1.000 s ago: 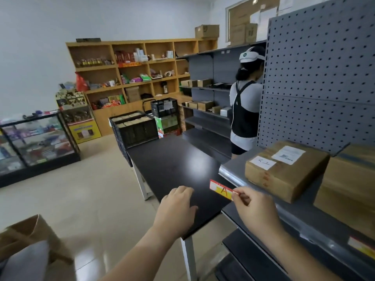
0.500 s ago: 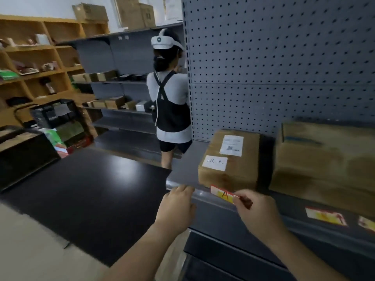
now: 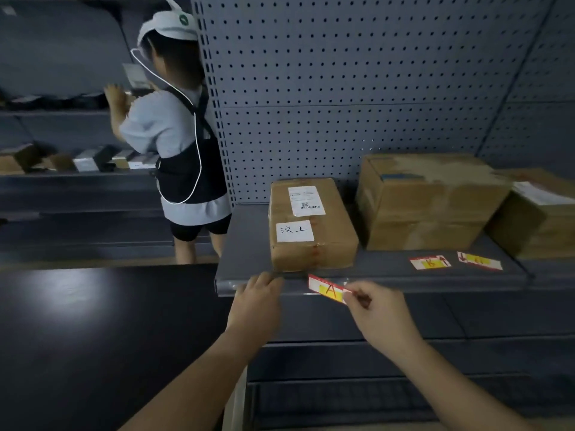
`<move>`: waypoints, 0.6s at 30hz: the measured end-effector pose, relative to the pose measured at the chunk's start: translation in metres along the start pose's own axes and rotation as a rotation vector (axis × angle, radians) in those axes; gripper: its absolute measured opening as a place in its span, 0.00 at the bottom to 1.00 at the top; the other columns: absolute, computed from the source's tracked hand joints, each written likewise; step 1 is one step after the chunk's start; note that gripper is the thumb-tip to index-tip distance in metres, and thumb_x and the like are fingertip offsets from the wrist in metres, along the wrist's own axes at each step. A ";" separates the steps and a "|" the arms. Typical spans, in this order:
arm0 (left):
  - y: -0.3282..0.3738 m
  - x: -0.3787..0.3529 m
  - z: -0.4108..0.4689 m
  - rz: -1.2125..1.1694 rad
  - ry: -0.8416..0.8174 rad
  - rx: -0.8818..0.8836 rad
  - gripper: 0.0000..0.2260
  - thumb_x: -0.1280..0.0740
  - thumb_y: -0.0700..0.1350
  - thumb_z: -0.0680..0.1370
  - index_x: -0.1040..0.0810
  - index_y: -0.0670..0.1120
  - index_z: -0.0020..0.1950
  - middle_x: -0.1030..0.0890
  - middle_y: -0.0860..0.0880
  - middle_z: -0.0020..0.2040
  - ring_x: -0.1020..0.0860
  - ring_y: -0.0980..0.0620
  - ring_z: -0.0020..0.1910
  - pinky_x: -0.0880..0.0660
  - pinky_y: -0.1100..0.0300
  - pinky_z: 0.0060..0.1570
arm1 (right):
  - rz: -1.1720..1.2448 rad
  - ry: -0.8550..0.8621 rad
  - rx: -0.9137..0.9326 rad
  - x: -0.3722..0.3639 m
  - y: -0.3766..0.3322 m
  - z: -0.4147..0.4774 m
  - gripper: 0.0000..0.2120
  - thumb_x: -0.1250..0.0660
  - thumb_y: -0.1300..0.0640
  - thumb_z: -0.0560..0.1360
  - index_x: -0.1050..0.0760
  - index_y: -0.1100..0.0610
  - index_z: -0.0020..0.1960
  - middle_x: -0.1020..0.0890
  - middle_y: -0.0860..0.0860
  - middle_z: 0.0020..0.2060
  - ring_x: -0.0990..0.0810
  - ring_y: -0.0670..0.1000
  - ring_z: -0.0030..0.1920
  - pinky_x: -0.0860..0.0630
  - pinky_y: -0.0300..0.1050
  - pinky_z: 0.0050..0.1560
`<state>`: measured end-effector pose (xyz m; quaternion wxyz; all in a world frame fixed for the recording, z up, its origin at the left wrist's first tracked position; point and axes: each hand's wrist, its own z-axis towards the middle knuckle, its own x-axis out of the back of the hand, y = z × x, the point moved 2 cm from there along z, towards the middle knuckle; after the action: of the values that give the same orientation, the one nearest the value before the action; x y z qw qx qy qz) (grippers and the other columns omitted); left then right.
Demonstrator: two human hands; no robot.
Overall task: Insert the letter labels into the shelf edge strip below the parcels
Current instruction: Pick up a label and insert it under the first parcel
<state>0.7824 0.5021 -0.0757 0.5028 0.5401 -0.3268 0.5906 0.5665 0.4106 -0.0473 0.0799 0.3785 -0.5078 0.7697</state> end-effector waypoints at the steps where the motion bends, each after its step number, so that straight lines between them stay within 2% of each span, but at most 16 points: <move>1: 0.000 -0.001 0.002 0.001 0.000 -0.007 0.20 0.36 0.45 0.77 0.31 0.53 0.69 0.28 0.51 0.61 0.29 0.49 0.61 0.31 0.52 0.61 | -0.007 -0.002 -0.012 0.000 -0.001 0.001 0.05 0.31 0.55 0.76 0.18 0.48 0.50 0.19 0.38 0.39 0.21 0.35 0.42 0.28 0.27 0.39; 5: 0.003 -0.008 0.006 0.027 0.032 -0.024 0.19 0.33 0.42 0.75 0.27 0.52 0.65 0.26 0.50 0.58 0.27 0.48 0.57 0.28 0.51 0.55 | -0.034 -0.011 -0.031 0.001 -0.001 0.008 0.06 0.32 0.54 0.77 0.19 0.48 0.52 0.18 0.40 0.41 0.21 0.38 0.43 0.25 0.31 0.42; 10: 0.000 -0.022 0.006 0.133 0.107 -0.053 0.24 0.21 0.41 0.62 0.20 0.49 0.57 0.22 0.49 0.51 0.23 0.46 0.48 0.25 0.49 0.43 | -0.031 -0.004 -0.044 0.000 0.003 0.019 0.05 0.33 0.53 0.77 0.19 0.48 0.52 0.17 0.42 0.43 0.20 0.41 0.44 0.23 0.35 0.44; 13: -0.002 -0.025 0.010 0.154 0.136 -0.084 0.23 0.21 0.39 0.61 0.20 0.48 0.54 0.22 0.49 0.49 0.24 0.45 0.47 0.26 0.49 0.42 | -0.028 -0.004 -0.045 -0.003 0.007 0.023 0.06 0.33 0.53 0.77 0.19 0.49 0.52 0.17 0.42 0.43 0.20 0.41 0.44 0.21 0.39 0.46; 18: -0.001 -0.028 0.022 0.150 0.153 -0.040 0.21 0.22 0.38 0.62 0.22 0.48 0.52 0.24 0.49 0.46 0.26 0.45 0.45 0.28 0.49 0.40 | -0.013 0.003 -0.049 -0.006 0.010 0.026 0.05 0.32 0.54 0.77 0.19 0.48 0.51 0.17 0.42 0.42 0.20 0.41 0.43 0.21 0.39 0.45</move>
<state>0.7879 0.4753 -0.0989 0.4912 0.4574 -0.3386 0.6594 0.5789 0.3861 -0.0536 0.0950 0.3787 -0.5238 0.7571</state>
